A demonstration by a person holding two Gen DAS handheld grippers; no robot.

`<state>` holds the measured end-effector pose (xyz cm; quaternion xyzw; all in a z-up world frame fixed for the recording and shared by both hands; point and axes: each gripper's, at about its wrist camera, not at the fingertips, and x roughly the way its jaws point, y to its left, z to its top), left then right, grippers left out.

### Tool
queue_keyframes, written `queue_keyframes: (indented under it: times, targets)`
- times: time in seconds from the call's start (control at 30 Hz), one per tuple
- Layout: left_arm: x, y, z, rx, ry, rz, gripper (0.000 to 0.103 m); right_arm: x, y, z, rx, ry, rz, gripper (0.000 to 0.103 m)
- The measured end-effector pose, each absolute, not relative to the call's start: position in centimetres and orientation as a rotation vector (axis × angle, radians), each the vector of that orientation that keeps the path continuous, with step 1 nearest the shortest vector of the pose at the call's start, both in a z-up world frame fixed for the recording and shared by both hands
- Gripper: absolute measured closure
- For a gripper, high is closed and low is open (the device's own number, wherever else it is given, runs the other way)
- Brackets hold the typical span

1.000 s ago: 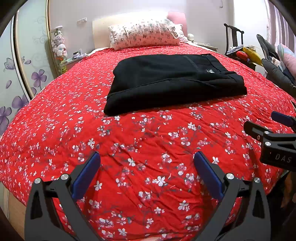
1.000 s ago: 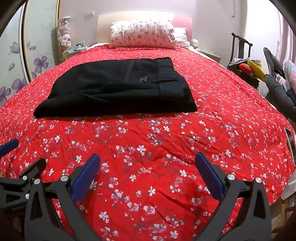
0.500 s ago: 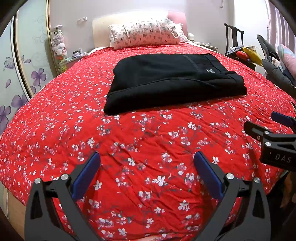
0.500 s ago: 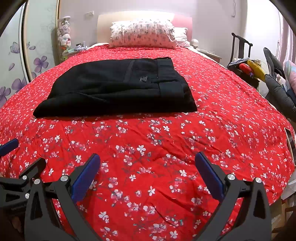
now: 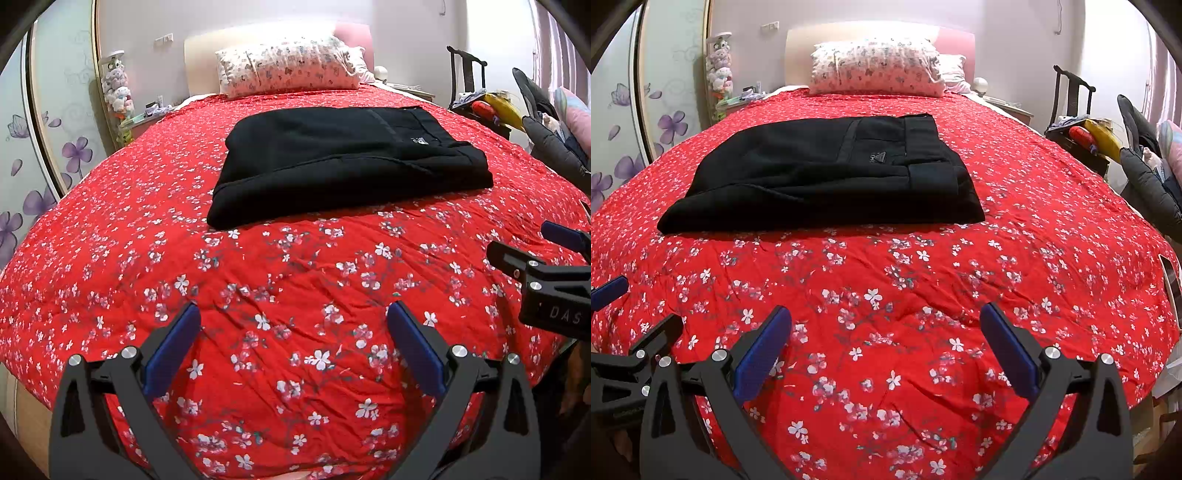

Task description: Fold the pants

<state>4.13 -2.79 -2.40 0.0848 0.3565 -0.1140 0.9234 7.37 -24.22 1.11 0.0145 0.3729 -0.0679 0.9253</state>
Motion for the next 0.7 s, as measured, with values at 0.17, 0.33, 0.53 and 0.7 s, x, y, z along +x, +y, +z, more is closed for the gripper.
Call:
queue_keyframes:
  times: [0.17, 0.33, 0.53, 0.7]
  targets:
    - [4.16, -2.76, -2.38, 0.173, 0.733, -0.235, 0.002, 7.37, -24.18, 1.15, 0.029, 0.766, -0.139, 0.001]
    - [4.09, -2.83, -2.39, 0.175, 0.732, -0.234, 0.002, 7.41, -24.4, 0.84, 0.028, 0.77, -0.138, 0.001]
    - [3.67, -3.01, -2.49, 0.192, 0.718, -0.229, 0.002, 7.6, -24.77, 0.63, 0.025, 0.778, -0.132, 0.001]
    - [3.46, -3.12, -2.61, 0.193, 0.724, -0.23, 0.002, 7.73, -24.9, 0.58, 0.025, 0.789, -0.127, 0.001]
